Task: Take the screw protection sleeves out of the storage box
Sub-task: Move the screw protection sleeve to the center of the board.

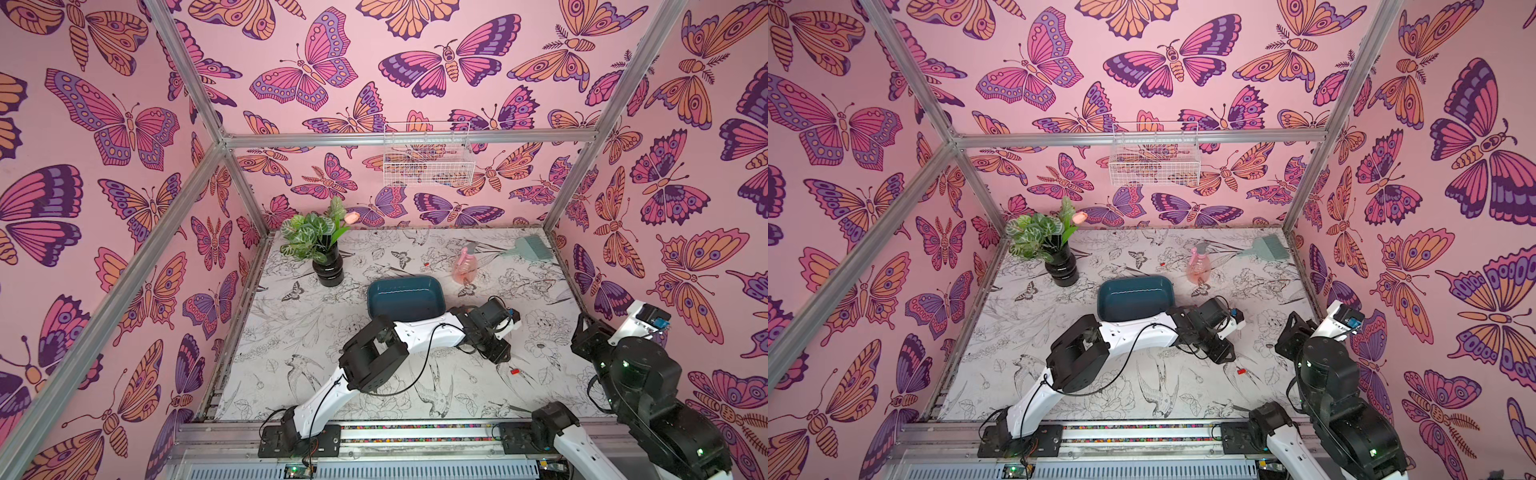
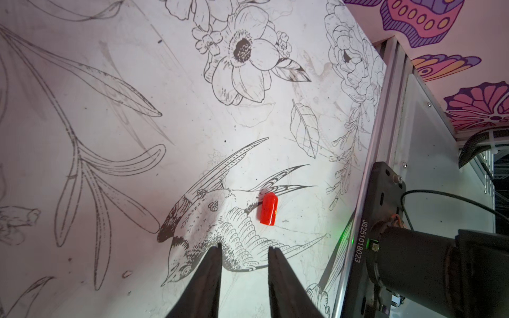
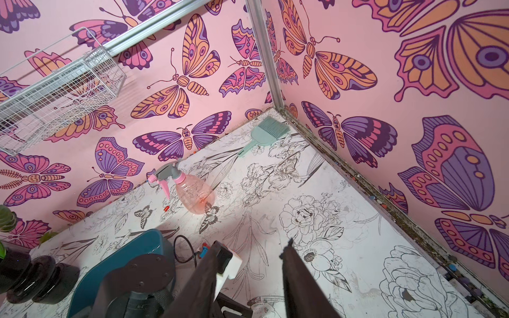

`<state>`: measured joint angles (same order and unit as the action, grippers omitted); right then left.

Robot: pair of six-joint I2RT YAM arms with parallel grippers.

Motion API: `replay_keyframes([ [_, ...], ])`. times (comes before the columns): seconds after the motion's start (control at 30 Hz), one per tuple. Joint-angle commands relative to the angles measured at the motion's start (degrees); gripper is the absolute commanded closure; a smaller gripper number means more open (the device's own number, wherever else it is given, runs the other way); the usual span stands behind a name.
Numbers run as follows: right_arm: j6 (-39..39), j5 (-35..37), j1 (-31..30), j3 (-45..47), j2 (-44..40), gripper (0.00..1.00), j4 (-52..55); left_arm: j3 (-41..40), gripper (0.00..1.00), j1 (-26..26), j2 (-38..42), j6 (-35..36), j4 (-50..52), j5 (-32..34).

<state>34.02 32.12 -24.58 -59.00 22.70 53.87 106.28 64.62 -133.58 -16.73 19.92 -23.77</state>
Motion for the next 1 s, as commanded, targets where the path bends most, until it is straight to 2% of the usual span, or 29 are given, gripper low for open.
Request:
replay_keyframes([
  [0.0, -0.98, 1.43, -0.38, 1.04, -0.43, 0.57, -0.34, 2.27, 0.66, 1.17, -1.92, 0.72, 1.25, 0.42],
  [0.27, -1.68, 1.61, -0.38, 1.08, -0.4, 0.58, -0.34, 7.46, 0.64, 3.06, -5.36, 1.65, 4.15, 0.81],
  [0.7, -1.03, 1.37, -0.38, 2.14, -1.87, 0.58, 0.27, 10.61, 0.64, 3.76, -8.45, 3.43, 7.9, 2.86],
  [0.97, -0.88, 0.93, -0.38, 2.31, -2.33, 0.58, 0.62, 12.48, 0.67, 3.82, -9.92, 3.86, 9.17, 3.12],
])
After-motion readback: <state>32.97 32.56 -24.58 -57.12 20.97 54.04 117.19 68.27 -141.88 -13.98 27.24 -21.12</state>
